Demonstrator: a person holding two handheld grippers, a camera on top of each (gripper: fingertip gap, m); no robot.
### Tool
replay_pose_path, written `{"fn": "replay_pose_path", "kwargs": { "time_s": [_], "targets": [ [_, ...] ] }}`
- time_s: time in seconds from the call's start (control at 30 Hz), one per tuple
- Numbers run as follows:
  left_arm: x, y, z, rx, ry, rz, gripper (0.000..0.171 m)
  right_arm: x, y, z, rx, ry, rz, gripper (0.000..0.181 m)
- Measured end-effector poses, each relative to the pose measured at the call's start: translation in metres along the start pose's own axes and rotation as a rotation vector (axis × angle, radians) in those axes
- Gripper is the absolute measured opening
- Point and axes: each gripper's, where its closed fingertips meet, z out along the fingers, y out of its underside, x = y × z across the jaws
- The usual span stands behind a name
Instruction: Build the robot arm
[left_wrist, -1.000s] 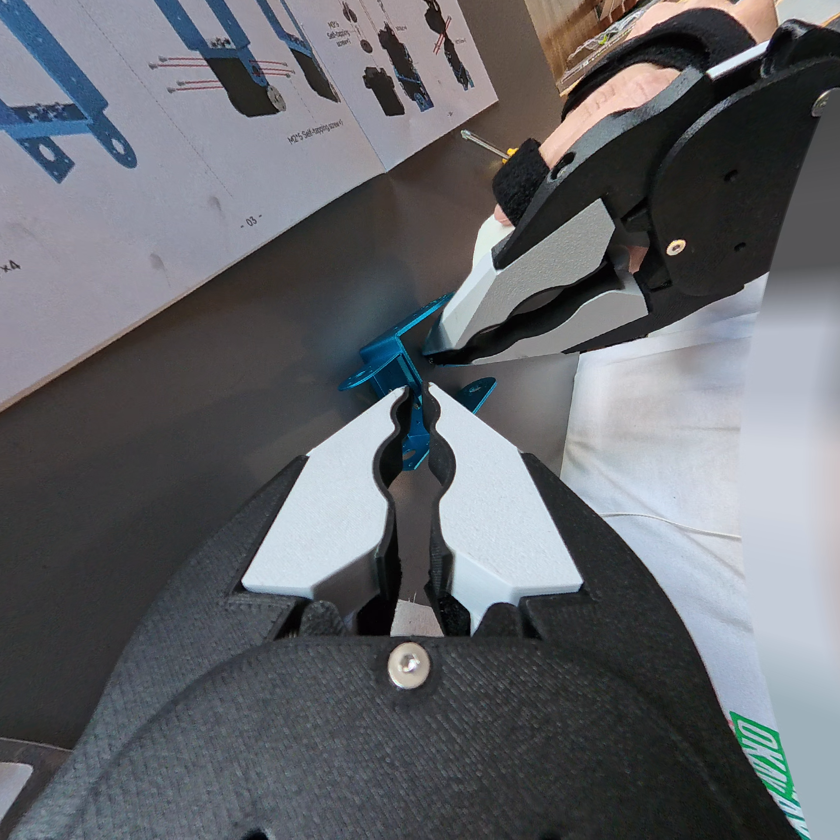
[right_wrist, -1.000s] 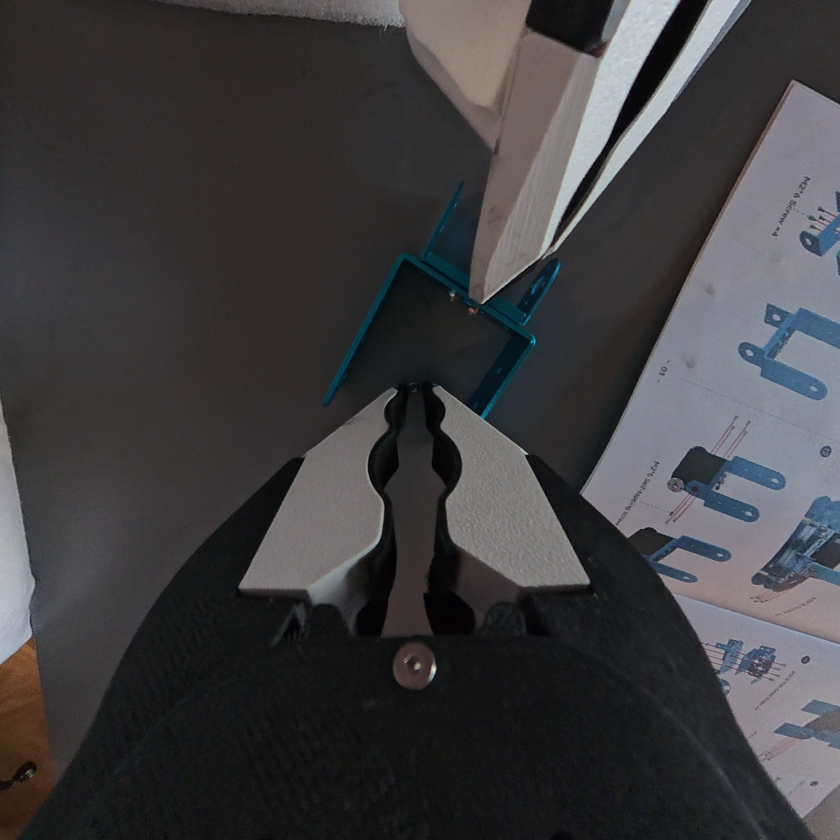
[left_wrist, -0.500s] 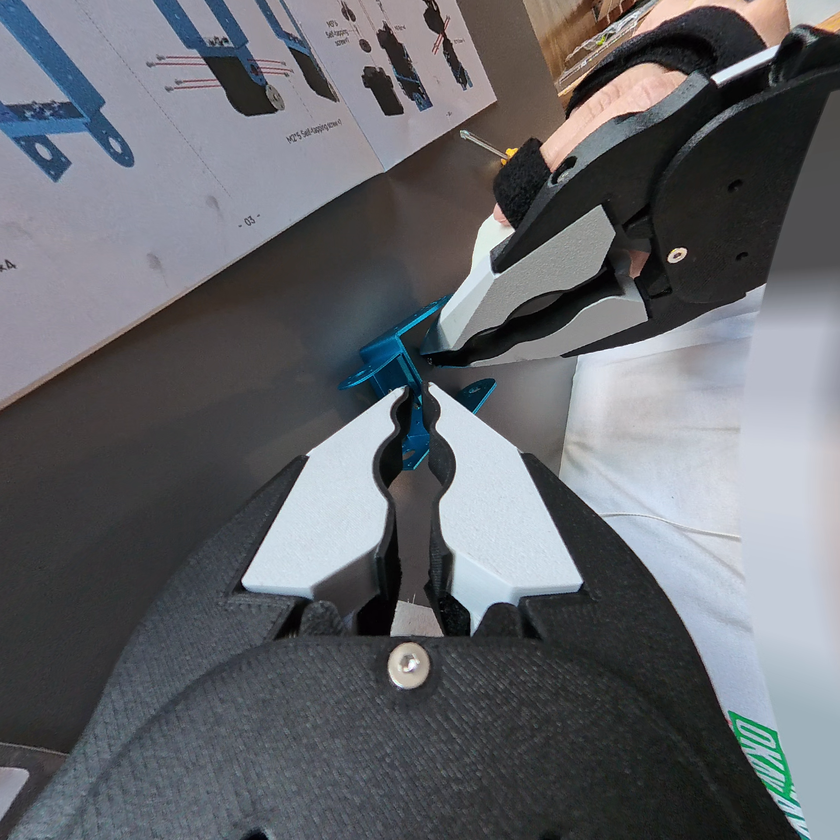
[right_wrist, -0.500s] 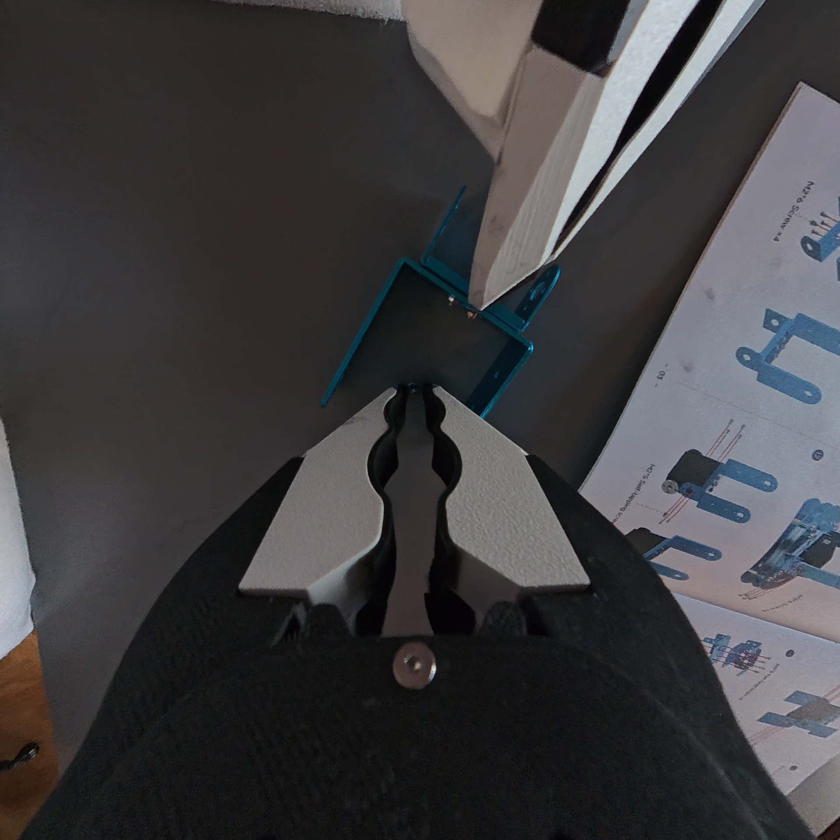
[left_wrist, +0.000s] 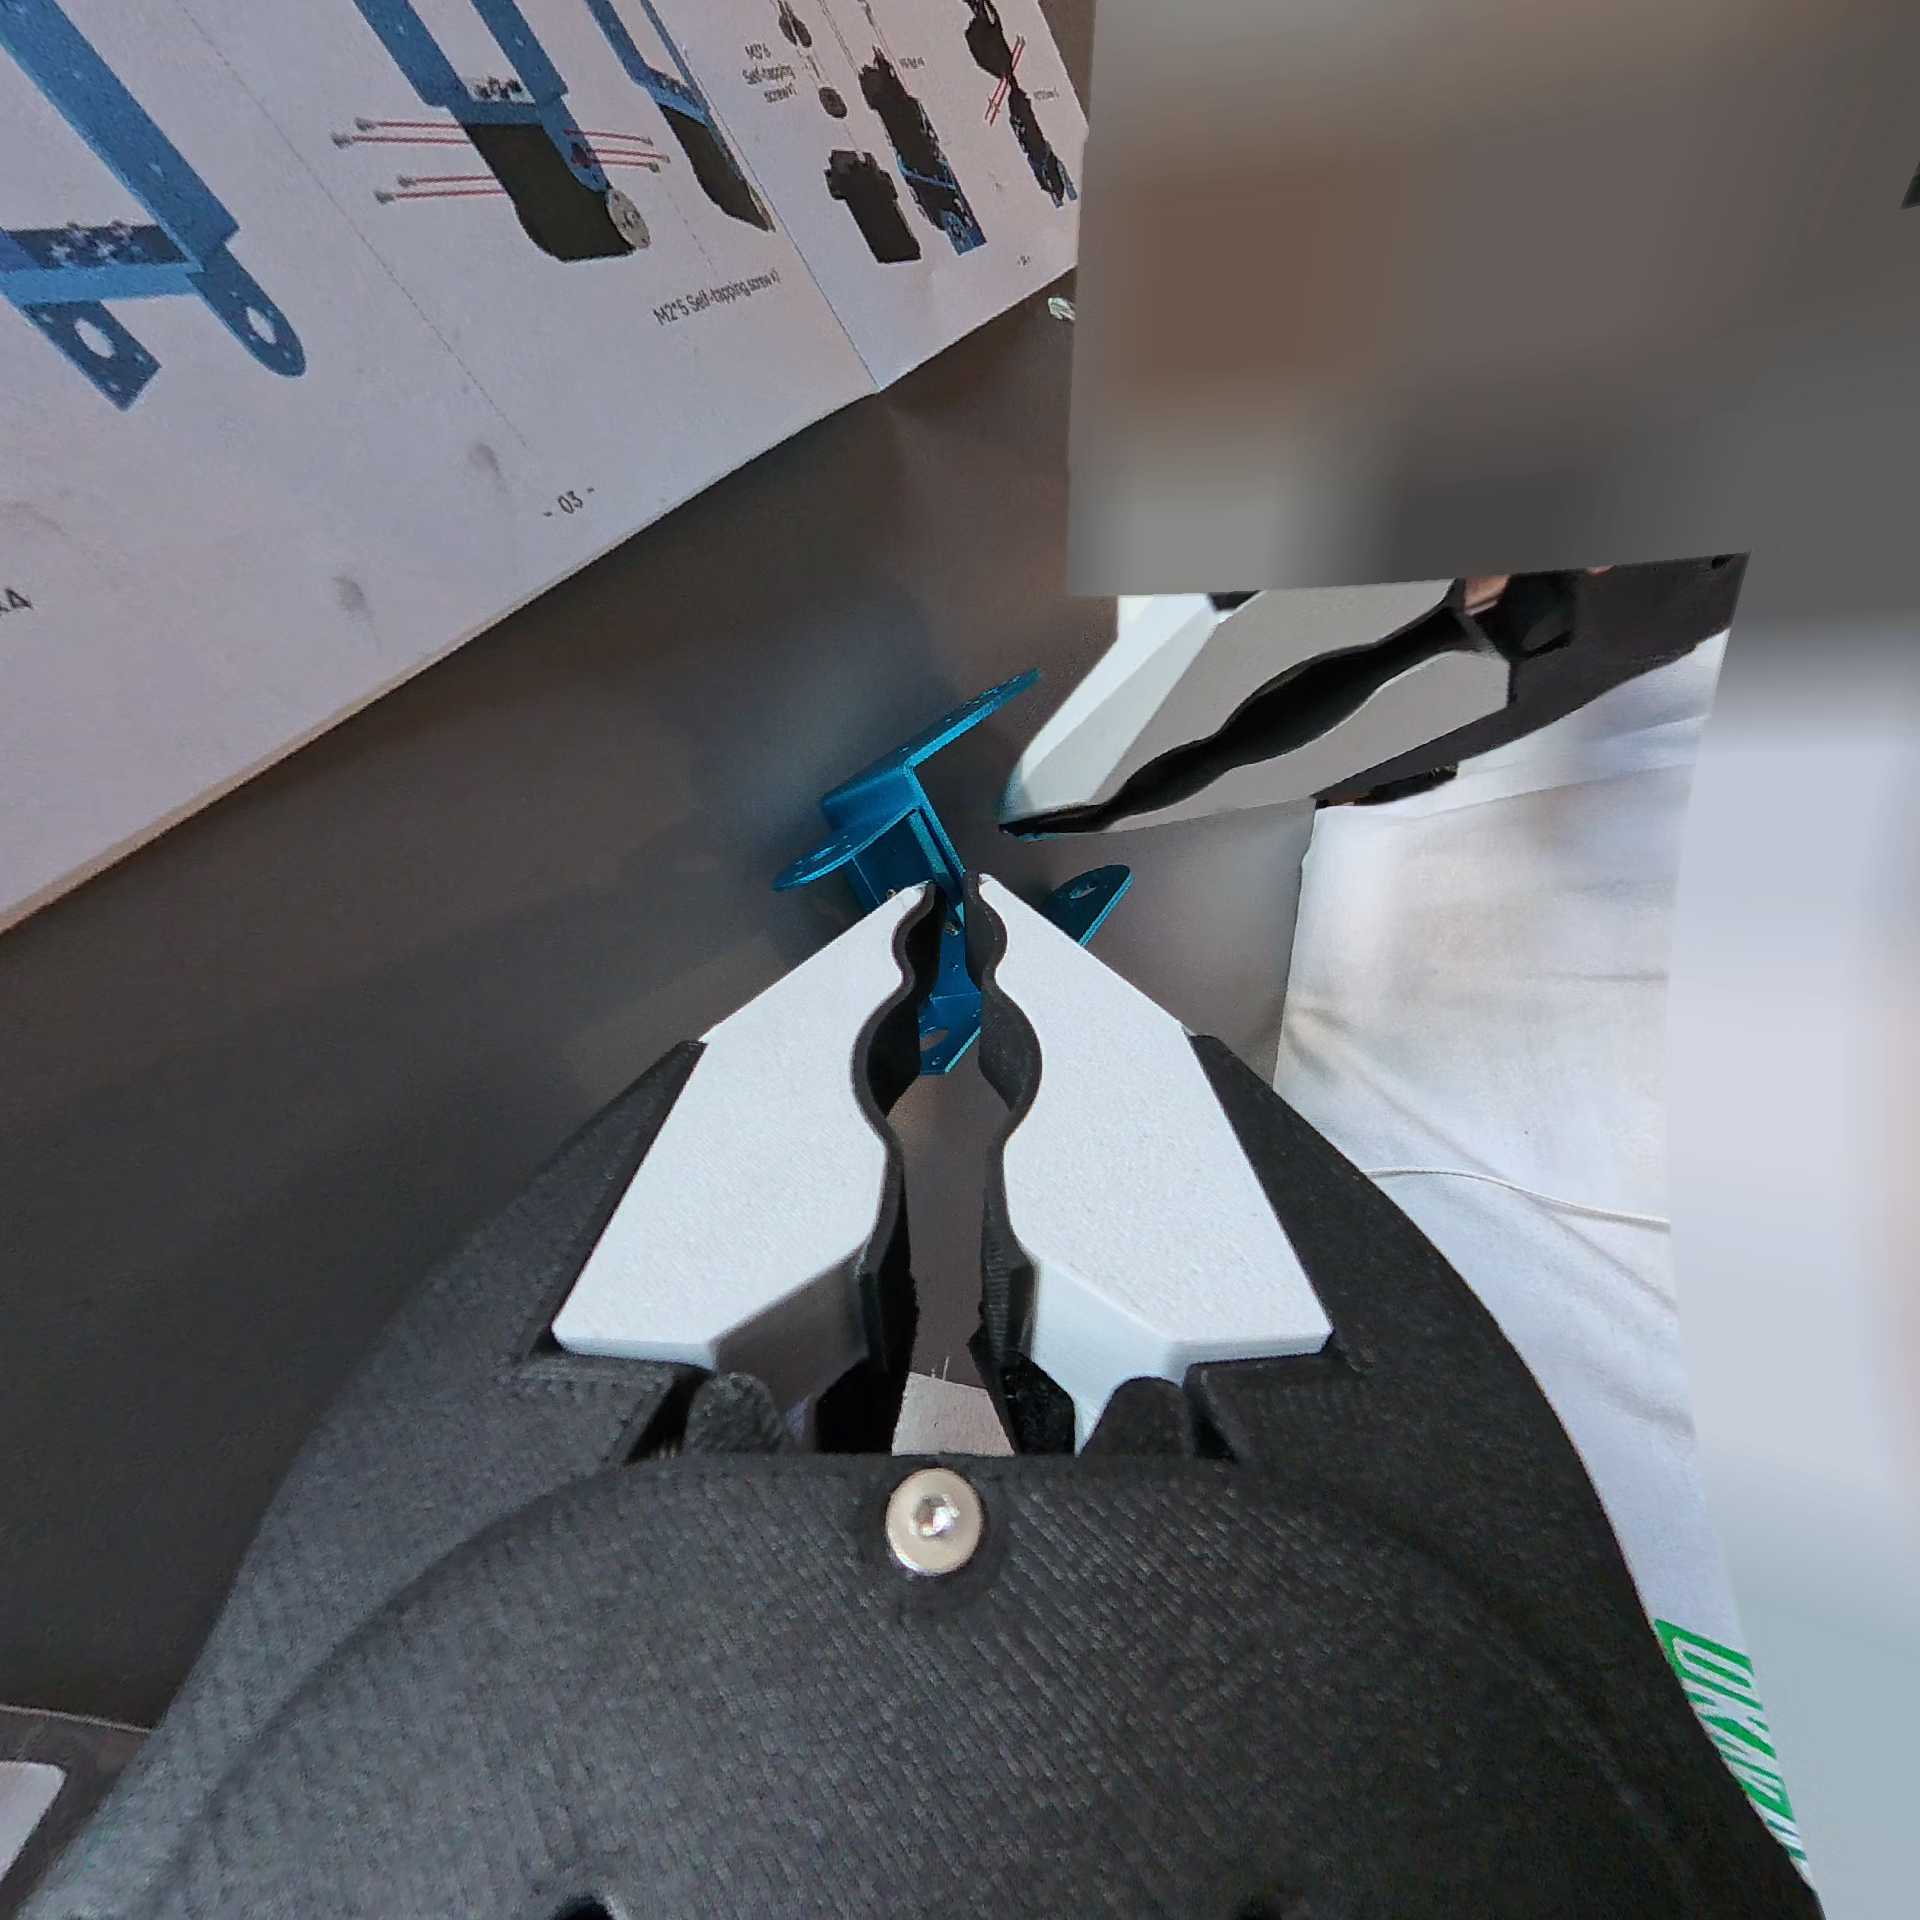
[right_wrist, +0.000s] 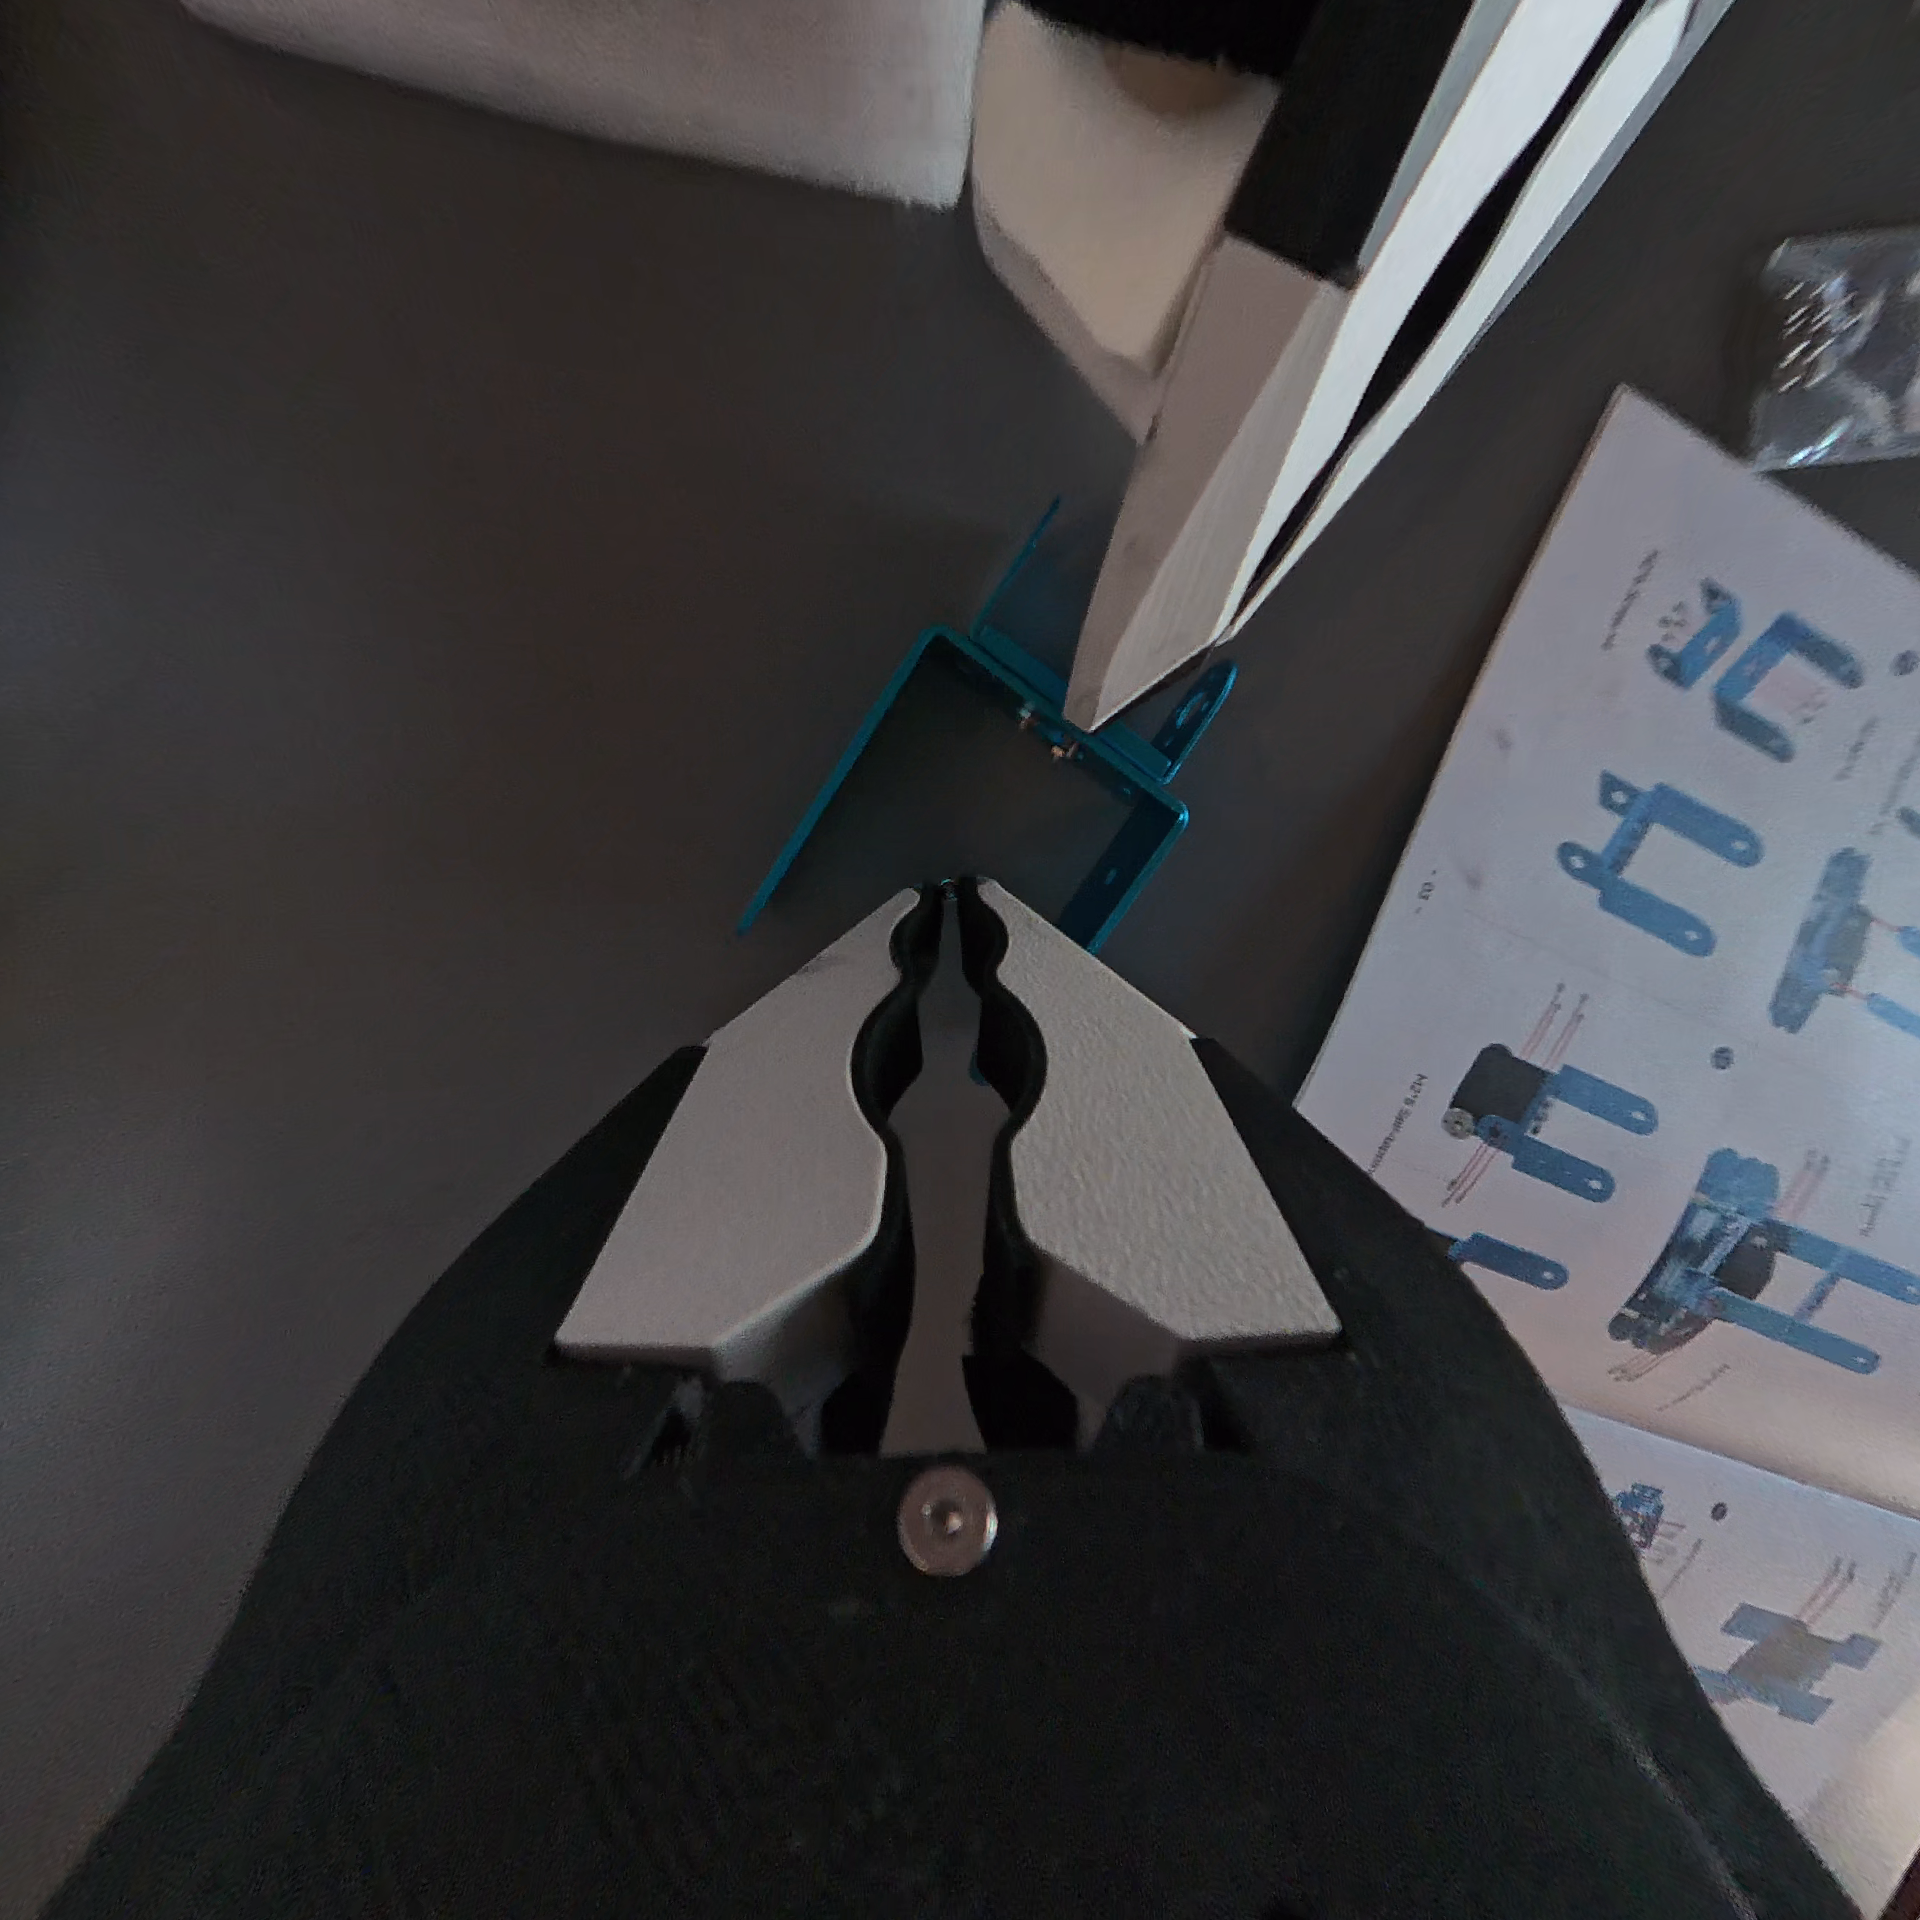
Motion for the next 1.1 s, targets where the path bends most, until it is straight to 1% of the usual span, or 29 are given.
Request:
{"fn": "replay_pose_path", "kwargs": {
  "time_s": [0.13, 0.3, 0.37, 0.47, 0.7, 0.8, 1.0, 1.1],
  "targets": [
    [0.000, 0.000, 0.000, -0.001, -0.001, 0.003, 0.002, 0.001, -0.009, -0.006, 0.174, 0.097, -0.049, 0.002],
    [0.000, 0.000, 0.000, -0.001, 0.011, -0.003, 0.002, 0.003, -0.014, -0.006, 0.357, 0.277, -0.125, 0.002],
    [0.000, 0.000, 0.000, -0.001, 0.016, -0.006, 0.002, 0.007, -0.015, -0.007, 0.389, 0.366, -0.183, 0.002],
    [0.000, 0.000, 0.000, -0.002, 0.015, -0.003, 0.002, 0.012, -0.014, -0.006, 0.397, 0.472, -0.301, 0.002],
    [-0.001, 0.001, 0.000, -0.008, 0.017, -0.003, 0.001, 0.015, -0.028, -0.016, 0.489, 0.623, -0.470, 0.002],
    [0.000, 0.001, 0.000, -0.009, 0.024, -0.007, 0.000, 0.016, -0.027, -0.014, 0.493, 0.620, -0.498, 0.002],
    [0.000, 0.001, 0.000, -0.006, 0.038, -0.020, 0.000, 0.016, -0.024, -0.010, 0.495, 0.589, -0.475, 0.001],
    [0.004, 0.002, 0.003, -0.013, 0.071, -0.035, 0.002, 0.016, -0.022, -0.008, 0.488, 0.579, -0.462, 0.001]
  ]
}}
